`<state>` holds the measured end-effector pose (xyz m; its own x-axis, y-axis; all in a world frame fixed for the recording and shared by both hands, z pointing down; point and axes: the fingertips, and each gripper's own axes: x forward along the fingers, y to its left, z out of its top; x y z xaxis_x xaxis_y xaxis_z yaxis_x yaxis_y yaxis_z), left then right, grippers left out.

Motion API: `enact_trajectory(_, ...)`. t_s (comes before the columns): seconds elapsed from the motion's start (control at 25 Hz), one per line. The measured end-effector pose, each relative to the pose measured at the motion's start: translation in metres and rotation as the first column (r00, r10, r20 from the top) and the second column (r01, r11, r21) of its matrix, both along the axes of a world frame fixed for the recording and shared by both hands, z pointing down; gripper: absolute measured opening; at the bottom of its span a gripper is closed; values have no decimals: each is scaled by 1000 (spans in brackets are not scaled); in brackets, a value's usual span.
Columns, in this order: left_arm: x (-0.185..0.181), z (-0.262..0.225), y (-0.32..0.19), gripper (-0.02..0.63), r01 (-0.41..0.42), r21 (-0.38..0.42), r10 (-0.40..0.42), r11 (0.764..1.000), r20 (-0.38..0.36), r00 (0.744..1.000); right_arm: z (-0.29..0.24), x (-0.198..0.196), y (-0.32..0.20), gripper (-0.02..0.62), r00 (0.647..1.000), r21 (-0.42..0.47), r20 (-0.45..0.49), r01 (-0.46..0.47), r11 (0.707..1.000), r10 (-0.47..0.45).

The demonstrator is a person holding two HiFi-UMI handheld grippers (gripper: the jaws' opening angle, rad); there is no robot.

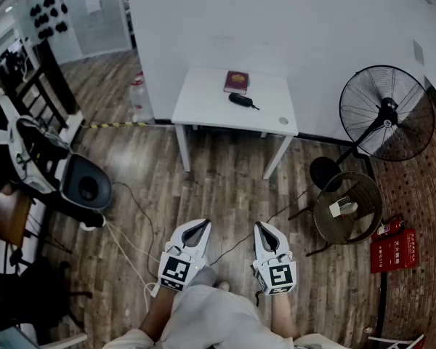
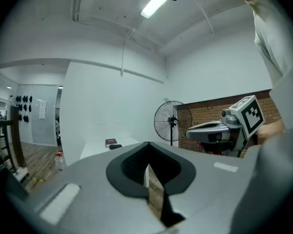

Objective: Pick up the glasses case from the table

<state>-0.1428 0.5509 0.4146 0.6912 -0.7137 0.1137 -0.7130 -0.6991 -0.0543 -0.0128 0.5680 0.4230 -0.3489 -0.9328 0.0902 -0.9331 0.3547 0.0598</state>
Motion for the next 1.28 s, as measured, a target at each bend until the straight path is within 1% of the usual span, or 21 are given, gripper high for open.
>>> enact_trajectory(0.28,18,1,-6,18,-9,-1,9,1000,13,1000,3,6,-12,5,1000,-9,-14,21,1000,-21)
enact_trajectory(0.44,29,4,-23,19,-17,-4,17,1000,20,1000,5,14,-30,5,1000,-6,-2,27,1000,-27)
enact_trajectory(0.6,34,6,-54,18,-24,-6,24,1000,17,1000,6,17,-60,5,999,-9,-15,30,1000,-30)
enact_trajectory(0.8,34,6,-106,18,-23,-8,23,1000,10,1000,5,16,-110,5,998,4,-43,42,999,-42)
enact_trajectory(0.92,35,4,-135,18,-27,-12,27,1000,5,1000,5,17,-138,5,999,-6,-41,35,999,-35)
enact_trajectory(1.28,31,-4,-216,18,-51,-7,51,999,-10,999,-5,12,-214,5,999,12,-52,5,1000,-4)
